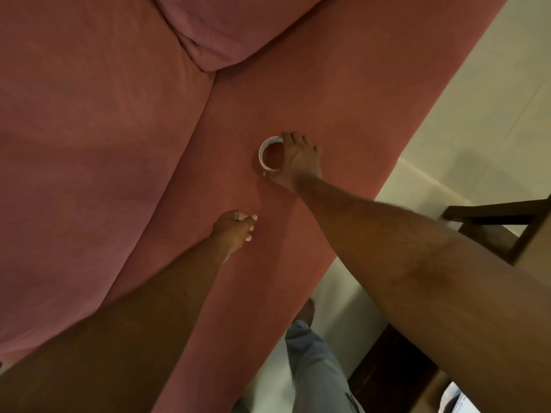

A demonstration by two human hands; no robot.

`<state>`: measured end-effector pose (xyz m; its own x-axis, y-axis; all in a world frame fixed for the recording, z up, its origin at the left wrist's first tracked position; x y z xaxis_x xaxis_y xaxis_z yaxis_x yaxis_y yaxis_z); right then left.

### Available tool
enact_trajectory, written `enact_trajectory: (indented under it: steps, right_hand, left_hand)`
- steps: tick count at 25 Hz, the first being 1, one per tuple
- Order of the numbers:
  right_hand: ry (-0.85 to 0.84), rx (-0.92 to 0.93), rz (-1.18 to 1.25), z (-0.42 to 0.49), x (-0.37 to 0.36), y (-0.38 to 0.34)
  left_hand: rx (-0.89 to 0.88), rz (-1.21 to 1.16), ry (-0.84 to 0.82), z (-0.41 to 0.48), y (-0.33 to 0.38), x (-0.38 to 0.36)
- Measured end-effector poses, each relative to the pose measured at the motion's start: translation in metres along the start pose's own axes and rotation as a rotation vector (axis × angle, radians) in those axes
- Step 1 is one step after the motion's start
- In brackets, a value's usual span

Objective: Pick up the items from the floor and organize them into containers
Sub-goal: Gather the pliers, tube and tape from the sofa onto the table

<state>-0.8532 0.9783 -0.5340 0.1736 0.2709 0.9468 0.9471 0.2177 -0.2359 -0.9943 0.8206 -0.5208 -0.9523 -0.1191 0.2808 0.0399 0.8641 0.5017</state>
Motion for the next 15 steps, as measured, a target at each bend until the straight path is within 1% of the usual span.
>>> enact_trajectory:
  steps: [3, 5, 7, 11, 15]
  right_hand:
    - [0.035, -0.044, 0.029, -0.028, 0.012, 0.012]
    - [0.028, -0.081, 0.049, -0.056, 0.022, 0.026]
    - [0.055, -0.134, 0.063, -0.09, 0.032, 0.044]
    - [0.144, -0.292, 0.125, -0.187, 0.051, 0.076]
    - [0.123, -0.517, 0.136, -0.288, 0.053, 0.106]
  left_hand:
    - [-0.032, 0.028, -0.035, -0.015, 0.01, -0.009]
    - [-0.065, 0.042, -0.061, -0.03, 0.015, -0.019]
    - [-0.102, 0.054, -0.095, -0.045, 0.018, -0.031]
    - [-0.18, 0.13, -0.184, -0.081, 0.003, -0.053]
    - [-0.206, 0.278, -0.29, -0.117, -0.029, -0.08]
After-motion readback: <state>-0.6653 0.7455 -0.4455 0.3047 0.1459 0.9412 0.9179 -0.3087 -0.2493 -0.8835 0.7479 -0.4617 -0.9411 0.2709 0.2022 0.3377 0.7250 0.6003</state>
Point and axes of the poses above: each hand's wrist, its own z-axis towards the middle knuckle, its own x-axis out of the back of the hand, y = z × x, the point moved 1 cm from there along z, towards the middle knuckle, and after that the axes turned 6 degrees about -z, right-handed, at the moved point
